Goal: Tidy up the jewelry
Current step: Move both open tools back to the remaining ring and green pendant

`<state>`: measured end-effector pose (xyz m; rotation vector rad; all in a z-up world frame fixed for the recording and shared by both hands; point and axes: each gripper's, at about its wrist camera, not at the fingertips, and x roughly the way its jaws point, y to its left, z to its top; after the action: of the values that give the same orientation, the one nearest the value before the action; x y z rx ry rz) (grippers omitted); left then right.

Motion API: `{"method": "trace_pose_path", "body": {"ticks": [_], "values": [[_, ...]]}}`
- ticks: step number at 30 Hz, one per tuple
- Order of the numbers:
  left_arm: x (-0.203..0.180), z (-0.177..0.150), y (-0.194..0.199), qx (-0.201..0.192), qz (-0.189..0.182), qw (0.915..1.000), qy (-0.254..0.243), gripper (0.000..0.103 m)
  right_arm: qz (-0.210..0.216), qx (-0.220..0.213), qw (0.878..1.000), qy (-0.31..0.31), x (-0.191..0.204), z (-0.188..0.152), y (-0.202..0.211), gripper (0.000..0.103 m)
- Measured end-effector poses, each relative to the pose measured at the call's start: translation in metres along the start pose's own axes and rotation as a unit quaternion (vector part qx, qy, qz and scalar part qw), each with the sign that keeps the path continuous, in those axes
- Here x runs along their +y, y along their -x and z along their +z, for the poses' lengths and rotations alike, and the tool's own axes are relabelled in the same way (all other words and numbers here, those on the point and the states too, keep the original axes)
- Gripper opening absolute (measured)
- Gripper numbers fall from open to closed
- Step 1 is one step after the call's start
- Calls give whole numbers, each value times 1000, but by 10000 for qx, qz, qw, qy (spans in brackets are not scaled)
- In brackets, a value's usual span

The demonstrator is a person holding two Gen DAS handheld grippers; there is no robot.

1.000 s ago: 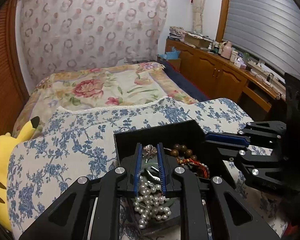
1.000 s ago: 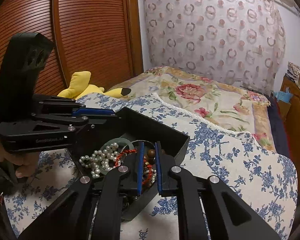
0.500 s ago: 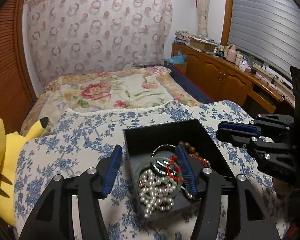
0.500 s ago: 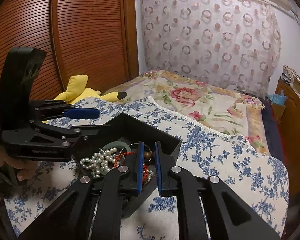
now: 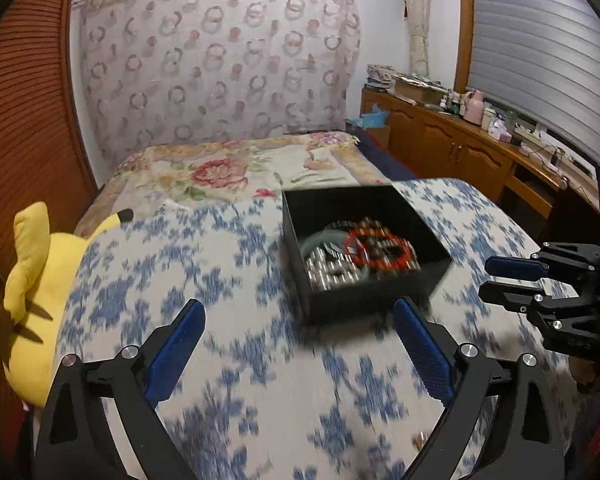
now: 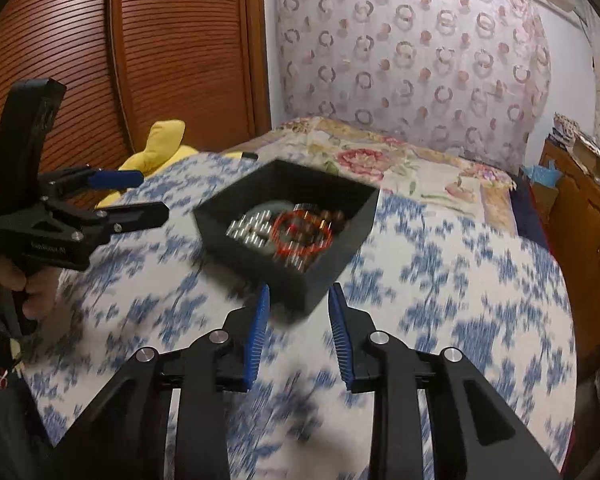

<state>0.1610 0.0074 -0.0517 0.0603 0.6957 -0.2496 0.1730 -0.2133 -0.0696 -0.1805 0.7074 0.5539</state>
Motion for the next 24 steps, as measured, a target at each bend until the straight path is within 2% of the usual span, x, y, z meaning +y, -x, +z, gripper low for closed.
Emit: {"method": "trace_pose_path", "body": {"ticks": [9,22,24], "values": [[-10,-48,16,302,-188,9993,61,91,189,442,9988,-27,33,-44,1,33],[-22,-78,29,428,-307,9986,66,91,430,803,9958,-29,49,-54,-10,33],[-25,-79,30,434,-338,9985,65,91,372,804,9961,29,50,-55,-10,20]]}}
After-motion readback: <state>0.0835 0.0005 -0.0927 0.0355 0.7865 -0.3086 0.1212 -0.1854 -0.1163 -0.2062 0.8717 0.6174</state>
